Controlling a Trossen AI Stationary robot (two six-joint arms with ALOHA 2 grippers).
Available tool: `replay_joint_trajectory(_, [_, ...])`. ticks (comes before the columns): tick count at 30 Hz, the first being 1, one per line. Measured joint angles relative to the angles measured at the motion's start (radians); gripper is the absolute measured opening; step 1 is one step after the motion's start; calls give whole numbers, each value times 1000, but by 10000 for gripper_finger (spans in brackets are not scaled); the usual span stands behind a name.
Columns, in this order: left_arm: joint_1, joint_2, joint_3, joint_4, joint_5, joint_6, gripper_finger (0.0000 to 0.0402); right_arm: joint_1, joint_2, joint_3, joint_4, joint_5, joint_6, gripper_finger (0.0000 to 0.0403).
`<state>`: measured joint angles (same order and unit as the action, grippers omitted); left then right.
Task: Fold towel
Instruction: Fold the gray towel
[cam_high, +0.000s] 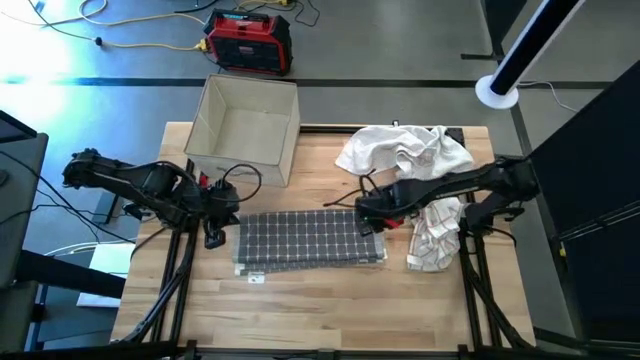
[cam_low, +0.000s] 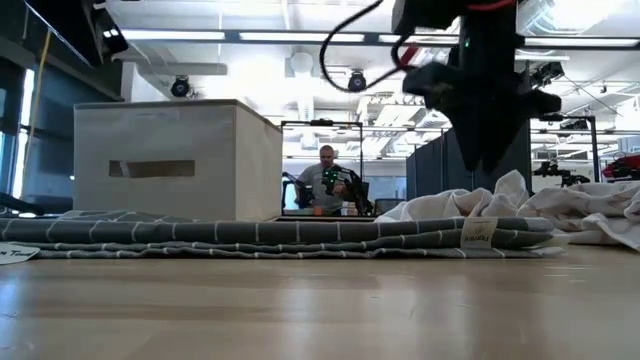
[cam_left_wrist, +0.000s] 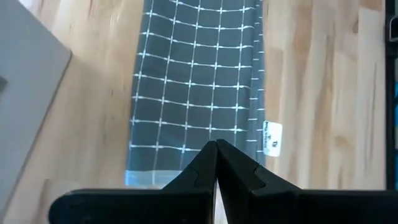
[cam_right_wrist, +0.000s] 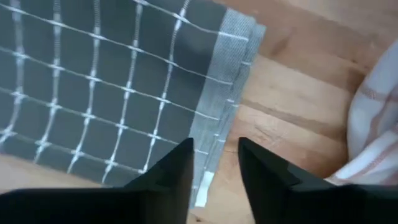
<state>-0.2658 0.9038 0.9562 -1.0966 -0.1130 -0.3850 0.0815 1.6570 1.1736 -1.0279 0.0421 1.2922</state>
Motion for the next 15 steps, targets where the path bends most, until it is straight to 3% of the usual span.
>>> replay_joint_trajectory(5, [0,-1,-58,-4,-4,22,0,6,67,0,13,50,70,202])
replay_joint_trajectory(8, [0,-3,-128,-6,72,30,0,6,103,-13,78,32,37,240])
replay_joint_trajectory(11, [-6,-7,-205,2,137,25,0,-4,119,-49,143,-2,14,252])
replay_joint_trajectory(15, [-27,-11,-297,68,154,-34,0,-14,119,-95,145,31,50,242])
